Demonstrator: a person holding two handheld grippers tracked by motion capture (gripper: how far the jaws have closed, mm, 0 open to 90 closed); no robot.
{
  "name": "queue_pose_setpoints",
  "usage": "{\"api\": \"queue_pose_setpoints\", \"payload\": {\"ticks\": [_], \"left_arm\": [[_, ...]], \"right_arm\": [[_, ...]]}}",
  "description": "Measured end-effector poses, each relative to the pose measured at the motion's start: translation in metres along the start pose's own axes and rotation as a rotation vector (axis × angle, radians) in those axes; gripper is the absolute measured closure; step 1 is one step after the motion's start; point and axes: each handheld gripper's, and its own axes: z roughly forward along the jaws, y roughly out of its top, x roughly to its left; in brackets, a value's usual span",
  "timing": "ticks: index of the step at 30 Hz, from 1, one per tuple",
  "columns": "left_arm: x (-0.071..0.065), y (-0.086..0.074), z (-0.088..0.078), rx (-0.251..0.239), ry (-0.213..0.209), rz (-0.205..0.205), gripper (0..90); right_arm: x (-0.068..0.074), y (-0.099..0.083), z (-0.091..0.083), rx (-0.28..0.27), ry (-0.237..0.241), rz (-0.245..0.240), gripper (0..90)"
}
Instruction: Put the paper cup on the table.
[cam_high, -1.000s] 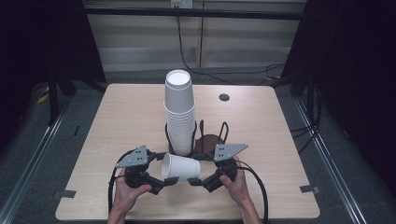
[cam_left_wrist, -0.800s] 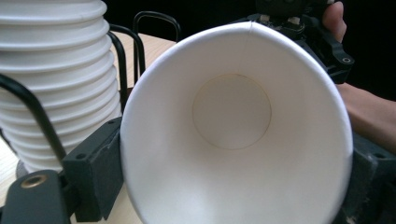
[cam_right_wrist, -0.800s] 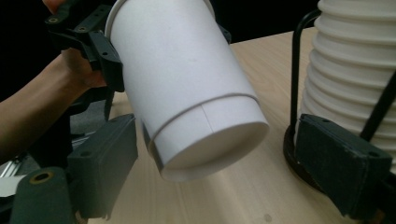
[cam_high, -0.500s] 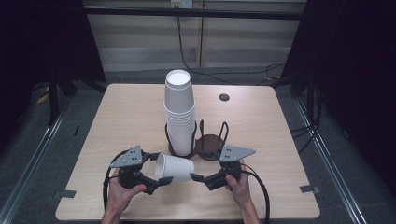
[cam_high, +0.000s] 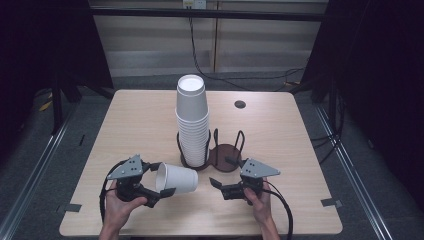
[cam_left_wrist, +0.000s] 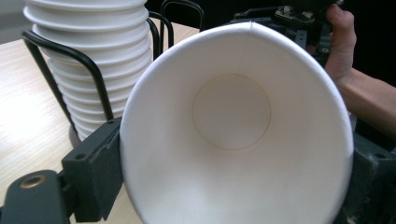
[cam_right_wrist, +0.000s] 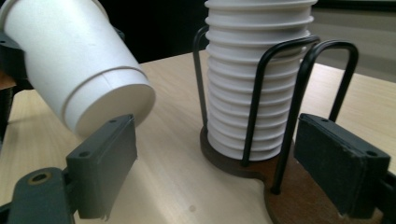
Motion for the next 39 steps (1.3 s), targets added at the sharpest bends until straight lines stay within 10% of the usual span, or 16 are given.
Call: {"api": "queue_pose_setpoints", "payload": {"ticks": [17, 39], "left_arm": [[0.017, 0.000, -0.018, 0.131, 0.092, -0.026, 11.4], [0.045, 0.016, -0.030, 0.289, 0.216, -0.046, 11.2]], "right_arm": [[-0.003, -0.032, -0.008, -0.127, -0.190, 0.039, 13.9], [0.001, -0.043, -0.013, -0.249, -0.299, 0.012, 12.5]]}}
